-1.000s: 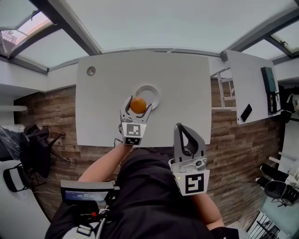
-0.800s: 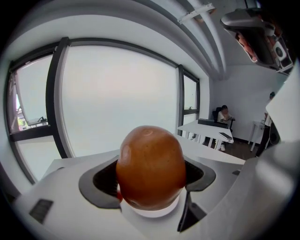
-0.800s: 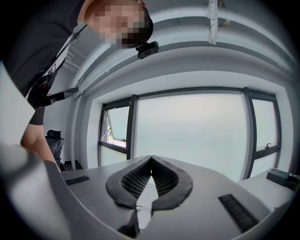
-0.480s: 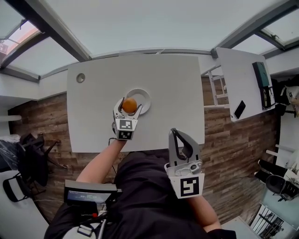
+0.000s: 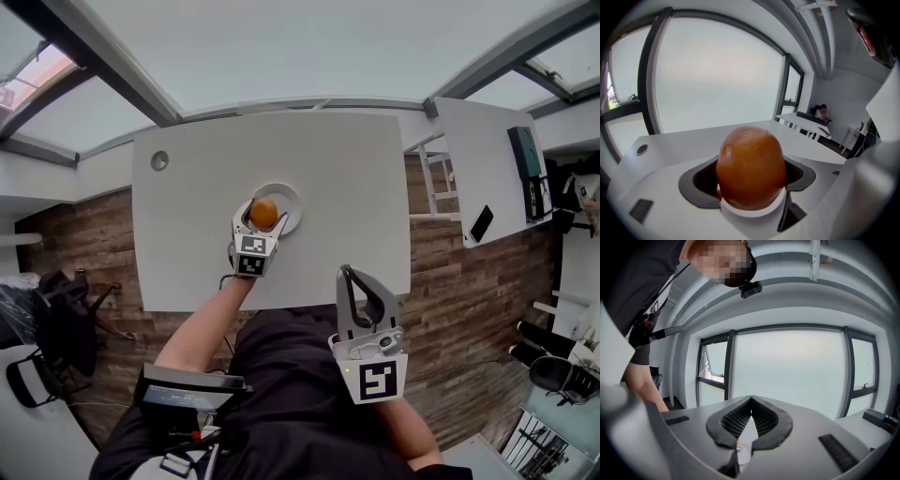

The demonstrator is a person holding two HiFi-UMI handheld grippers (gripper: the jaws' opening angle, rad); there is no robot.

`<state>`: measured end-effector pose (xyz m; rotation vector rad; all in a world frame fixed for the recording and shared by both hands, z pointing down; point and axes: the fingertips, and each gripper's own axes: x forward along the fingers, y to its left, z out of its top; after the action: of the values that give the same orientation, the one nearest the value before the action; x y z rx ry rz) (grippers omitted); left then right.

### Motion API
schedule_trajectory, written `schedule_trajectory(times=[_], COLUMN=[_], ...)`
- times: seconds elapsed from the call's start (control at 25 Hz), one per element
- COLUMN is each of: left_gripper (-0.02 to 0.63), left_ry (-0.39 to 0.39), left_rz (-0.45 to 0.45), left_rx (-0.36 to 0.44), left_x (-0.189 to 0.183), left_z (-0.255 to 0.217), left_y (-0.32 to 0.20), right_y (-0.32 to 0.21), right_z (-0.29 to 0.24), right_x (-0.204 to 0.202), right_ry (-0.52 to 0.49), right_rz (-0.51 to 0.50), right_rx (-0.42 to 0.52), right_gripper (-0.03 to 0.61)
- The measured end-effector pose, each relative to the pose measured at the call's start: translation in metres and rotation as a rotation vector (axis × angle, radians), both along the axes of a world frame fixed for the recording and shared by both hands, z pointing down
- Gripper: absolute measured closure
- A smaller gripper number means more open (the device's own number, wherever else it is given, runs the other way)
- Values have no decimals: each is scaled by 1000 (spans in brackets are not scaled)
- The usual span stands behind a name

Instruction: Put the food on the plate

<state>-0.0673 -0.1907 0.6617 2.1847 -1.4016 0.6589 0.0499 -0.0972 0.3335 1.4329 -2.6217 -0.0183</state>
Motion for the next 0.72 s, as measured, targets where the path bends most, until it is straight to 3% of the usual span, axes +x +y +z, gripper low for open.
schedule_trajectory(times=[0.56, 0.72], left_gripper=[242, 242], left_ry=[3, 29], left_rz=[42, 29], left_rx=[-117, -117], left_x=[11, 8], left_z=[29, 36], left_y=[0, -4], right_y=[2, 3], right_z=[11, 9], right_x=[20, 18], right_ry=[49, 45], right_rz=[62, 53], right_rx=[-37, -39], right_gripper=[572, 572])
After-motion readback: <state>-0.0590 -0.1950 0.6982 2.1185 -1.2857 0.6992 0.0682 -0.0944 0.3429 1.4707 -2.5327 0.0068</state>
